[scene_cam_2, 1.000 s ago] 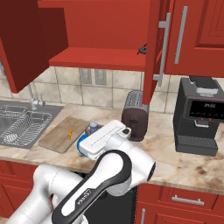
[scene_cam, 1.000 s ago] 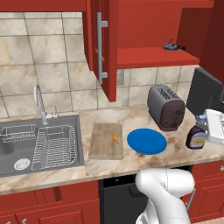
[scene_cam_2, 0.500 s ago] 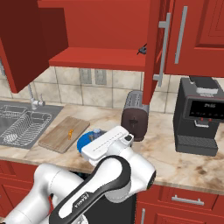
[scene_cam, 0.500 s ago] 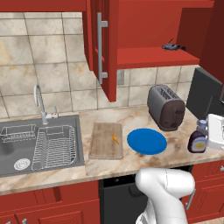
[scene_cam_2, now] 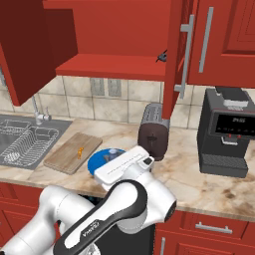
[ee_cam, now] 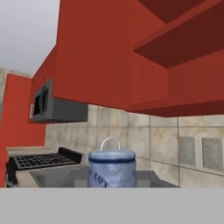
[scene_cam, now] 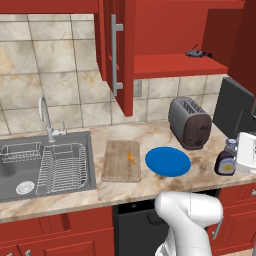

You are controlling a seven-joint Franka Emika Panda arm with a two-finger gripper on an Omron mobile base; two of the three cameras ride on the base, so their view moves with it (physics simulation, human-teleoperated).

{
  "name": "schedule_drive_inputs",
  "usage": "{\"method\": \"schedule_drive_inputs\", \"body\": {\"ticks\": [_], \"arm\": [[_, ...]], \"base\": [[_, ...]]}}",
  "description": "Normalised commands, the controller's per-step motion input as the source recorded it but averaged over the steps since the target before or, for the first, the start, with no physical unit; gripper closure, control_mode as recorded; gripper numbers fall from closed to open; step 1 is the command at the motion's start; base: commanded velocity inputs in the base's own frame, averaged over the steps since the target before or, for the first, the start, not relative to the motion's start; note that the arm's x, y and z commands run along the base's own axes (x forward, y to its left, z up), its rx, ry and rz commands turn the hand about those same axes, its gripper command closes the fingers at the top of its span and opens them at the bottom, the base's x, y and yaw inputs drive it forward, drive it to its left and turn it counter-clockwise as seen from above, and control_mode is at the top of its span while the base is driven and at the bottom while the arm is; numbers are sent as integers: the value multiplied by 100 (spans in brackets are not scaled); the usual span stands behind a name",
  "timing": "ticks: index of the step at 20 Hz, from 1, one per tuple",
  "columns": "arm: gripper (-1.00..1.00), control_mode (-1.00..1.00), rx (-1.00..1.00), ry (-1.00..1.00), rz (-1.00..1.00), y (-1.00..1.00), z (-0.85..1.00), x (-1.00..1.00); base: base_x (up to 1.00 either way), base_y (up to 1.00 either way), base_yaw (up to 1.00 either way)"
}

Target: Pick the shrimp from the plate and place it on the cutting board. Then pick the condiment bottle from the cabinet and place it next to the cutting board.

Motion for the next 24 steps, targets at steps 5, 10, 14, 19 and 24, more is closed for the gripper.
{"method": "schedule_drive_inputs", "body": {"ticks": [5,10,14,19,24], "arm": [[100,-100,0,-3,-2,-5,-10,11],[100,-100,0,0,0,0,-19,7],[100,-100,2,0,0,0,-25,3],[100,-100,3,0,0,0,-27,9],[100,-100,2,0,0,0,-31,12]], "base": [[0,0,0],[0,0,0],[0,0,0],[0,0,0],[0,0,0]]}}
